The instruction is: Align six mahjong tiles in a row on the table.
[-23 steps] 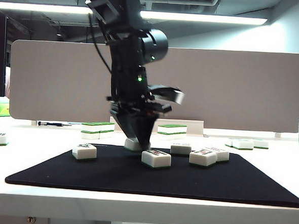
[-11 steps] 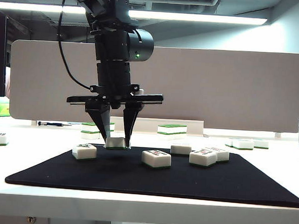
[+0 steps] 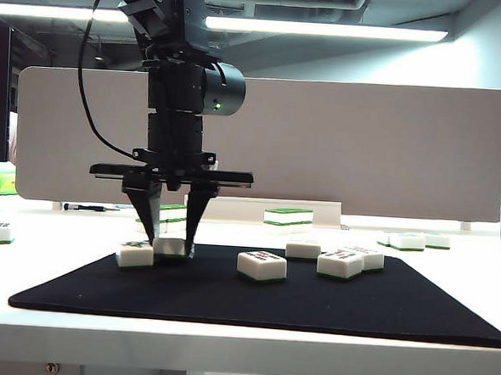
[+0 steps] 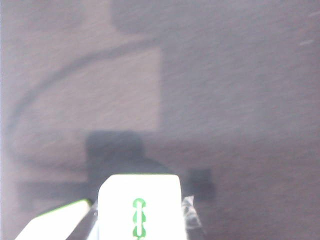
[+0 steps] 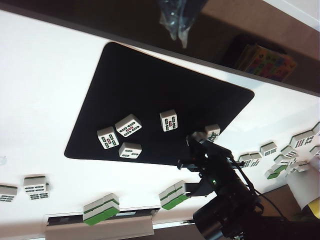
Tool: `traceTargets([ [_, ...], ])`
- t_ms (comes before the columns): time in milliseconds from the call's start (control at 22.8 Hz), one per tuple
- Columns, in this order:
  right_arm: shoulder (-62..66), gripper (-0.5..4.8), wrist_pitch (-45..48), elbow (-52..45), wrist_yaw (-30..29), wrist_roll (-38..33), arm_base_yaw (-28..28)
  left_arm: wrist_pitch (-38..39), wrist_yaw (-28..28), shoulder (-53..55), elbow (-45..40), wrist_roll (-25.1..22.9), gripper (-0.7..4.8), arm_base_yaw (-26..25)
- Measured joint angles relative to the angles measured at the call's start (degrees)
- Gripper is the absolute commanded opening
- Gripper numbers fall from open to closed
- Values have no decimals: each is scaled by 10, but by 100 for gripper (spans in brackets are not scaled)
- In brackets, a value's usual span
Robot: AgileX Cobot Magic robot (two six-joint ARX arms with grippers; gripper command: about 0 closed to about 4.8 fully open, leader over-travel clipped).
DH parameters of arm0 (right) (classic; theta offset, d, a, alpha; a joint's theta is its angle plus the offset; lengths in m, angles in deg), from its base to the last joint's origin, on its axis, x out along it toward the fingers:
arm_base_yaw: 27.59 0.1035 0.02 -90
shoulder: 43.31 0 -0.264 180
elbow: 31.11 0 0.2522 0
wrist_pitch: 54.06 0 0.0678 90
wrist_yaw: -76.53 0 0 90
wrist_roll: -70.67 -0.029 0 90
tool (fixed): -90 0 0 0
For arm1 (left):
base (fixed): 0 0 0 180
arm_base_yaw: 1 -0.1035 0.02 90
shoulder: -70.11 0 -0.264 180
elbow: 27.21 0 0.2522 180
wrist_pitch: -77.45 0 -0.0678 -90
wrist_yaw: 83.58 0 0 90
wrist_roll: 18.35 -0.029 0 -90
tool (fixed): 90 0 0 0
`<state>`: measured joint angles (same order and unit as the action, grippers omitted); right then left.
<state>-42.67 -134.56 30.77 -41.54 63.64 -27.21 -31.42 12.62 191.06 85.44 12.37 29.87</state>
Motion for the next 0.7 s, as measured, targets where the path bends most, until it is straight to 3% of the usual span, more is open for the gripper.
traceTargets([
  [131,0,-1,0,0,0,0,0,8,4,0,0,0,95,0],
  [263,0,-1,0,0,0,0,0,12,3,0,0,9,209,0],
  [525,0,-1,0,0,0,0,0,30,-10,2,18,22,216,2],
  [700,0,-1,0,0,0,0,0,38,-11,0,78,-19,214,2],
])
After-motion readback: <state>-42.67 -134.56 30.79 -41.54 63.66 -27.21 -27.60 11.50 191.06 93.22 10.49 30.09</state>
